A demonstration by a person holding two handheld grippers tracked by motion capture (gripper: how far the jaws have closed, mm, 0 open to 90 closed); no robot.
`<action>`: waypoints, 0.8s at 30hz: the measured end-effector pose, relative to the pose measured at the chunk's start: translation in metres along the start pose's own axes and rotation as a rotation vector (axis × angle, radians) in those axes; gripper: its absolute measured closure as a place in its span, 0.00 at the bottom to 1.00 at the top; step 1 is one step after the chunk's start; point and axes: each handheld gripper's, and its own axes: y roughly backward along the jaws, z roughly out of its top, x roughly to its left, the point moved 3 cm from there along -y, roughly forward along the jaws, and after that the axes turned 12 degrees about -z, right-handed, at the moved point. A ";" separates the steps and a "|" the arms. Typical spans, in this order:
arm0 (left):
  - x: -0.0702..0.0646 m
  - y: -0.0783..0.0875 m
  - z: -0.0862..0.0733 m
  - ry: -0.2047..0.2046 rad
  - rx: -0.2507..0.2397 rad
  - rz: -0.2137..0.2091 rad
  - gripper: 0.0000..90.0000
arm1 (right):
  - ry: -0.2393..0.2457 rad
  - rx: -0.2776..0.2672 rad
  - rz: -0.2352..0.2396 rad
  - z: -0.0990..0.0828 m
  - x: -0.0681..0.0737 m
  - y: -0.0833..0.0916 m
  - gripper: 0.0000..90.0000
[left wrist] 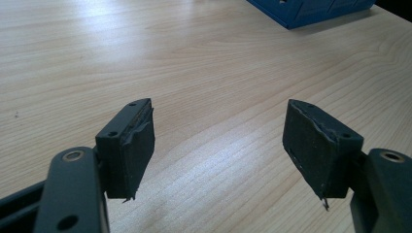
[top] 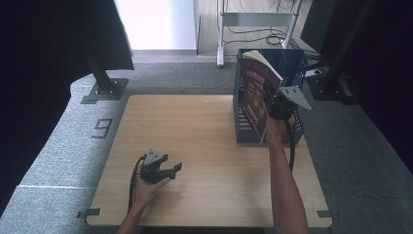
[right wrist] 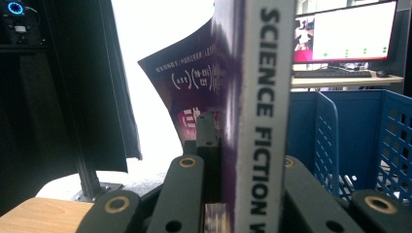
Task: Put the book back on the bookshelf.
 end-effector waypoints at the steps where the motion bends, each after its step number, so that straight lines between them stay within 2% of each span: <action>1: 0.000 0.000 0.000 0.000 0.001 -0.002 0.31 | 0.001 0.001 0.000 0.000 0.000 -0.001 0.91; 9: 0.000 0.000 0.000 0.002 -0.004 -0.004 0.31 | 0.003 0.014 -0.022 -0.002 0.000 -0.011 0.91; 17: 0.000 0.003 0.002 0.006 -0.015 -0.005 0.31 | 0.001 0.005 -0.057 -0.001 -0.002 -0.020 0.91; 24: 0.001 0.003 0.002 0.005 -0.019 -0.003 0.31 | -0.019 0.014 -0.061 -0.005 -0.005 -0.028 0.91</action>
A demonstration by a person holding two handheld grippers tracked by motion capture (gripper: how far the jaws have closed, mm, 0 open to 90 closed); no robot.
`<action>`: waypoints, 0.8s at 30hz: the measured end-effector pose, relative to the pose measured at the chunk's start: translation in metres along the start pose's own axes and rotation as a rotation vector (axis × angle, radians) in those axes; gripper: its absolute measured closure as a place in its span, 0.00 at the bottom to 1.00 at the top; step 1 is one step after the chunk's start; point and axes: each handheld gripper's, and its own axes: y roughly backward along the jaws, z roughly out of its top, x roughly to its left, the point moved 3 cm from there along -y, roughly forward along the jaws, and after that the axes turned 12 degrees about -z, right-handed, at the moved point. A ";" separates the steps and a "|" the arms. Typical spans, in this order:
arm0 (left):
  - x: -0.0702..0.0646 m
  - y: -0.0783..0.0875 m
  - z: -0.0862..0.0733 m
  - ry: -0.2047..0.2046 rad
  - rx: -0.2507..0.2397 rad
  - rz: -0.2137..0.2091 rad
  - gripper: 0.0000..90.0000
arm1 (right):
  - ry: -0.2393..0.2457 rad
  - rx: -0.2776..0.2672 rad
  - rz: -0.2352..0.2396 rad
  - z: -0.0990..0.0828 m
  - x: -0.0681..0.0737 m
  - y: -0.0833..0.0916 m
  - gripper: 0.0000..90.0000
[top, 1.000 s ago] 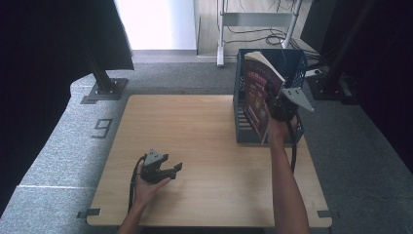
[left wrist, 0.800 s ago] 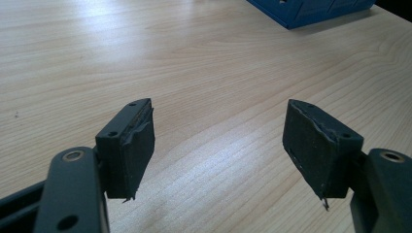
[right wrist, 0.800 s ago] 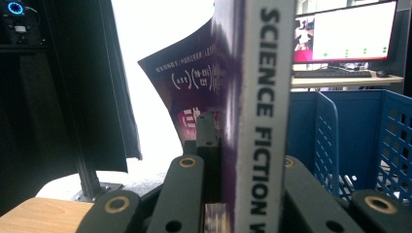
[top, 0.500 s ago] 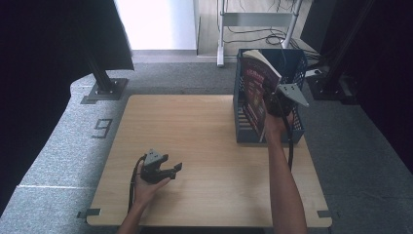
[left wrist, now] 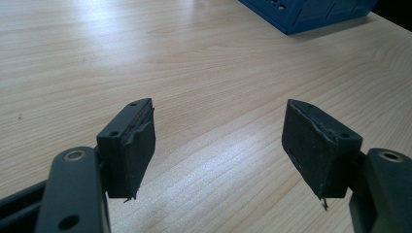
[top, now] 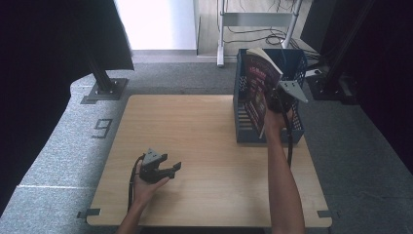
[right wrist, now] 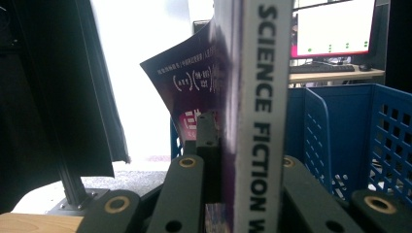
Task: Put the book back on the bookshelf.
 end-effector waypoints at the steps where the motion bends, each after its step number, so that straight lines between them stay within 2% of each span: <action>1: 0.000 0.000 0.000 0.001 -0.002 0.000 0.31 | -0.002 0.001 0.000 0.000 0.000 -0.001 0.91; 14: 0.002 0.001 0.000 0.009 -0.003 0.001 0.31 | 0.005 0.008 -0.001 -0.006 0.004 -0.013 0.91; 24: 0.004 0.002 0.000 0.012 -0.008 0.005 0.31 | -0.009 -0.006 -0.006 -0.007 0.008 -0.026 0.91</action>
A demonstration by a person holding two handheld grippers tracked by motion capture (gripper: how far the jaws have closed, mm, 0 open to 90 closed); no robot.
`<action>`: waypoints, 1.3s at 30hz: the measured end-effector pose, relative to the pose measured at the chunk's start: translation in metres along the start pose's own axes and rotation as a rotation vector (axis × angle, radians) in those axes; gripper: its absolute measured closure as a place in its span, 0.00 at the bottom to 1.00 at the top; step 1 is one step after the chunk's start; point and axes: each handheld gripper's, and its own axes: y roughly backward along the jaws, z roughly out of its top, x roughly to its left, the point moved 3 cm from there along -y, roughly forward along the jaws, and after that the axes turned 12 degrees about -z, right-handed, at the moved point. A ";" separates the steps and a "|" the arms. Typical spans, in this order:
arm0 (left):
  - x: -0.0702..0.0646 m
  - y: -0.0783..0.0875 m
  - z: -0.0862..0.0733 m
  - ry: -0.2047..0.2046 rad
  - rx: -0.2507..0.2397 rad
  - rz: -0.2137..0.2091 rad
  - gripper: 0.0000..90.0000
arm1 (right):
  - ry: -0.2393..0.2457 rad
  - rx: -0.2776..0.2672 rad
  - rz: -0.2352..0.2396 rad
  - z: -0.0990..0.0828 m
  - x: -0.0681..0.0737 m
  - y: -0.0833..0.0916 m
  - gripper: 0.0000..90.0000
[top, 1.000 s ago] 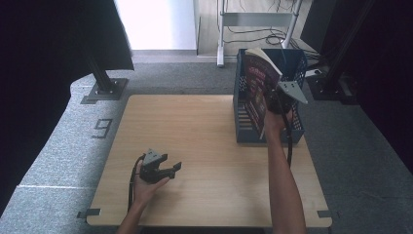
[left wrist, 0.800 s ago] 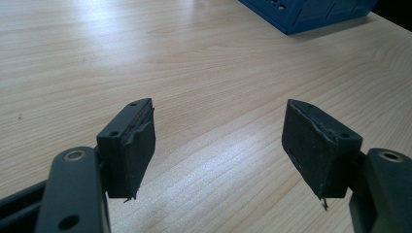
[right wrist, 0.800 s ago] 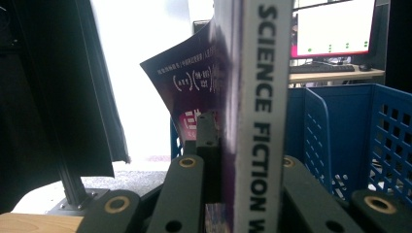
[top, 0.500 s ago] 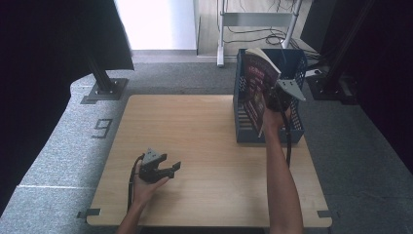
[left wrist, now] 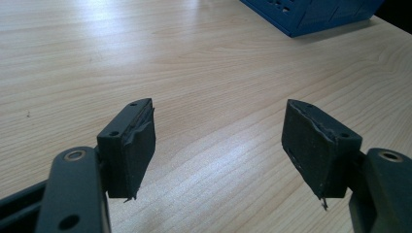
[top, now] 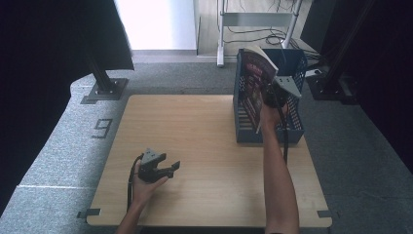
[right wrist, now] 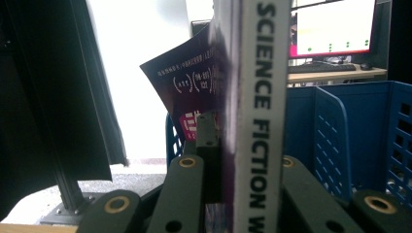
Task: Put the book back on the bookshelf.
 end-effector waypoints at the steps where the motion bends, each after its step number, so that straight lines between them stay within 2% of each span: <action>1: 0.000 0.000 0.000 0.002 0.000 0.000 0.31 | 0.000 0.001 0.000 0.000 0.000 -0.001 0.91; 8: 0.001 0.003 0.001 0.001 -0.010 0.005 0.32 | 0.015 -0.009 -0.020 -0.005 0.005 -0.005 0.91; 17: 0.001 0.003 0.001 -0.002 -0.024 0.013 0.33 | 0.018 -0.017 -0.017 -0.007 0.008 -0.011 0.91; 28: 0.002 0.002 0.000 -0.013 -0.013 0.026 0.33 | 0.026 -0.028 -0.020 -0.010 0.013 -0.022 0.91; 33: -0.001 -0.001 -0.001 -0.033 -0.001 0.027 0.32 | 0.036 -0.011 -0.016 -0.021 0.014 -0.025 0.91; 39: -0.002 -0.002 -0.001 -0.034 0.003 0.027 0.32 | 0.044 0.018 -0.019 -0.036 0.012 -0.029 0.91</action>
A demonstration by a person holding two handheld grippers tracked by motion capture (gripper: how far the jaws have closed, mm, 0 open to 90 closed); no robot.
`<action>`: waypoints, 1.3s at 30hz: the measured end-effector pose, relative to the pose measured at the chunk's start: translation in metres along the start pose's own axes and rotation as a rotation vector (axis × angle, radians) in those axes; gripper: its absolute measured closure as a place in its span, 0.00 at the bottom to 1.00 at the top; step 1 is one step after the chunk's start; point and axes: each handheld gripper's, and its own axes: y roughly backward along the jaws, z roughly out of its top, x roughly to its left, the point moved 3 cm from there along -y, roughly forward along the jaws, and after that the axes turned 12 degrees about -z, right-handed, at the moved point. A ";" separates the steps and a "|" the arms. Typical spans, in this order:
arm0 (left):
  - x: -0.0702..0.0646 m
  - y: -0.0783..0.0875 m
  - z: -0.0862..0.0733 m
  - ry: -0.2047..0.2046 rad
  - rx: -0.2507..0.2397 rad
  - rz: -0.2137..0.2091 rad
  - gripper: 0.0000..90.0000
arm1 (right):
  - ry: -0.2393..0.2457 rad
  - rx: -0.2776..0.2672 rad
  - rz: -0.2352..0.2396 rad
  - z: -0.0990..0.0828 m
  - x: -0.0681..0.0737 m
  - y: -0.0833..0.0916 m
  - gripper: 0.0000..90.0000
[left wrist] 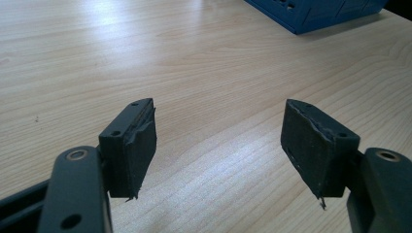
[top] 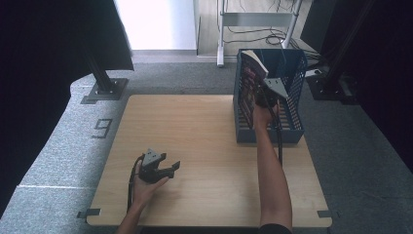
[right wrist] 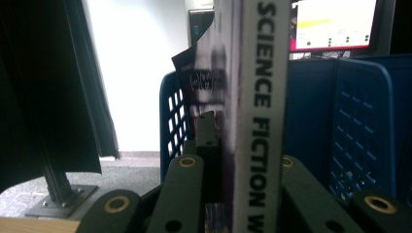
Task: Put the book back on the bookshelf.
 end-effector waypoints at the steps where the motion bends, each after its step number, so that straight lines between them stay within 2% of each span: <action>1: 0.000 0.000 0.000 0.000 -0.001 0.000 0.32 | 0.006 0.003 -0.002 -0.002 0.000 -0.001 0.91; 6: 0.001 -0.001 -0.001 -0.004 0.011 -0.004 0.32 | 0.028 0.001 -0.008 -0.010 0.005 -0.003 0.91; 12: 0.000 -0.001 -0.001 -0.009 0.010 -0.006 0.32 | 0.029 0.008 -0.002 -0.023 0.007 -0.003 0.90; 15: 0.000 -0.001 -0.001 -0.007 0.010 -0.007 0.32 | 0.059 0.012 0.017 -0.024 0.008 0.003 0.90; 22: -0.002 -0.002 -0.001 -0.007 0.016 -0.015 0.32 | 0.083 0.049 0.038 -0.032 0.005 0.020 0.88; 26: -0.005 -0.003 -0.001 -0.009 0.014 -0.019 0.32 | 0.074 0.061 0.051 -0.032 0.001 0.025 0.83; 29: -0.007 -0.003 -0.001 -0.011 0.014 -0.021 0.32 | 0.087 0.071 0.075 -0.030 0.001 0.025 0.77; 30: -0.007 -0.003 -0.001 -0.012 0.014 -0.022 0.32 | 0.093 0.090 0.076 -0.031 0.001 0.023 0.77; 31: -0.008 -0.004 -0.001 -0.015 0.015 -0.022 0.32 | 0.096 0.113 0.080 -0.032 0.000 0.022 0.77; 33: -0.008 -0.004 -0.001 -0.016 0.016 -0.023 0.32 | 0.103 0.146 0.074 -0.035 -0.001 0.019 0.84; 39: -0.006 -0.004 -0.002 -0.006 0.017 -0.022 0.32 | 0.117 0.149 0.058 -0.035 -0.002 0.020 0.90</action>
